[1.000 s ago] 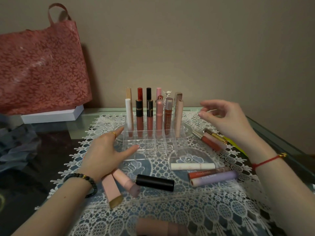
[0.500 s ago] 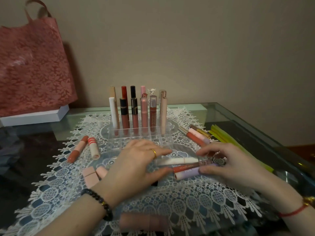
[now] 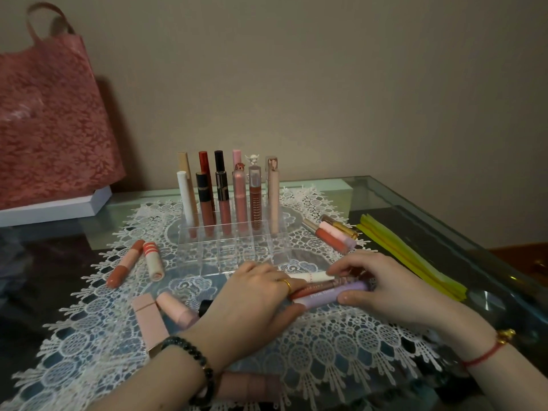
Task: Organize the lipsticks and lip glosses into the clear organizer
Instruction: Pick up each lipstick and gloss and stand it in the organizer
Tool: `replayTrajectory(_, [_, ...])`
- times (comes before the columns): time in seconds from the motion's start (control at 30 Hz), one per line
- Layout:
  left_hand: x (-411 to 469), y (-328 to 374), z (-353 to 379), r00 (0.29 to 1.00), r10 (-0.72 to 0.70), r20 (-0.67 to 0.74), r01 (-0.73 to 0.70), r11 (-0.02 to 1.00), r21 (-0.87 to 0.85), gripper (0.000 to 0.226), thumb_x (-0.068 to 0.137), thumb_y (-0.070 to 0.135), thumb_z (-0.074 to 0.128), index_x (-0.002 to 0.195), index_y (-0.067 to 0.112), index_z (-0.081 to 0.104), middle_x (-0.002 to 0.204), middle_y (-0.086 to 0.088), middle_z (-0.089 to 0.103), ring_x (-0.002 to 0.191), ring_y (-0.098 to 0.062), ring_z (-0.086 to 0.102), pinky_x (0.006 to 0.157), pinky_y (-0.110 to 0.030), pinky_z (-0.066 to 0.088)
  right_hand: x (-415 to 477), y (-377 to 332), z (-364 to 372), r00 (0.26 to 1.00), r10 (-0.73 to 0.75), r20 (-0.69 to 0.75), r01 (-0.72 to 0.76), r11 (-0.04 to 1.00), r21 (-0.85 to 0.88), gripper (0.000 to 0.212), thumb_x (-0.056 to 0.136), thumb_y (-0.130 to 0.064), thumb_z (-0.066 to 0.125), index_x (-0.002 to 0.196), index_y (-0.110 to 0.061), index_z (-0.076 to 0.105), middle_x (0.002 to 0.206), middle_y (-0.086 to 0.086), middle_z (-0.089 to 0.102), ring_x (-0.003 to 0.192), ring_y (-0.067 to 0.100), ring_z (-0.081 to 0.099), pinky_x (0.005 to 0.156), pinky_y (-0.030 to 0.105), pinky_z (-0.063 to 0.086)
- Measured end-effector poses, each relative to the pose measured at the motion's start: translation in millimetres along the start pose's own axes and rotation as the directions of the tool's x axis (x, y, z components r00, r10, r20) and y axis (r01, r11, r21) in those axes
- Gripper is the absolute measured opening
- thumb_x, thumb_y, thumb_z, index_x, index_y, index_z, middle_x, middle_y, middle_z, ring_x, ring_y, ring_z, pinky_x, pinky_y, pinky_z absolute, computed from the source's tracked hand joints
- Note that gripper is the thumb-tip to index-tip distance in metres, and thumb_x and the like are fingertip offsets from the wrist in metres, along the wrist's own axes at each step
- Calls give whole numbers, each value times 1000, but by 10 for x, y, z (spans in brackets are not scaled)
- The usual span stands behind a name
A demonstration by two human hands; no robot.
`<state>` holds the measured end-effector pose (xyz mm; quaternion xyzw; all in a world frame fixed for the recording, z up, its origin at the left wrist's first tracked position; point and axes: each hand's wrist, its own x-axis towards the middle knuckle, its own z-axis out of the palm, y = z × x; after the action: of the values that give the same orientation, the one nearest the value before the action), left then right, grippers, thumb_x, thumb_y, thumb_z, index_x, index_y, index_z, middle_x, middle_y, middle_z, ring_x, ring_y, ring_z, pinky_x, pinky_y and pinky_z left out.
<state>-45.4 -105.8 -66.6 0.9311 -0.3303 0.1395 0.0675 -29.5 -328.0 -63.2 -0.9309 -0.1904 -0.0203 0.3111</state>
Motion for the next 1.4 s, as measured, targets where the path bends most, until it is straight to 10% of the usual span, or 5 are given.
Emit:
replayTrajectory(0.9, [-32,-103,46,987,-105,-123,82,981,-175,36,90,46,38,124,36,46,113,14,58,101,-6,47,87,-23,29,135,-411,-38,983,-65,-170,104,967,232,25,73,-13,71,73,-38,67,80,-16,64,78,1,60,67,18,48])
replayTrajectory(1.4, [-130,-646,-301,805,-397,-441,208,885,-417,15,80,34,58,94,35,53,75,18,59,76,3,53,74,-27,42,881,-1297,215,920,-174,-351,332,822,463,31,74,-6,70,98,-22,61,84,-8,63,72,-3,60,68,11,50])
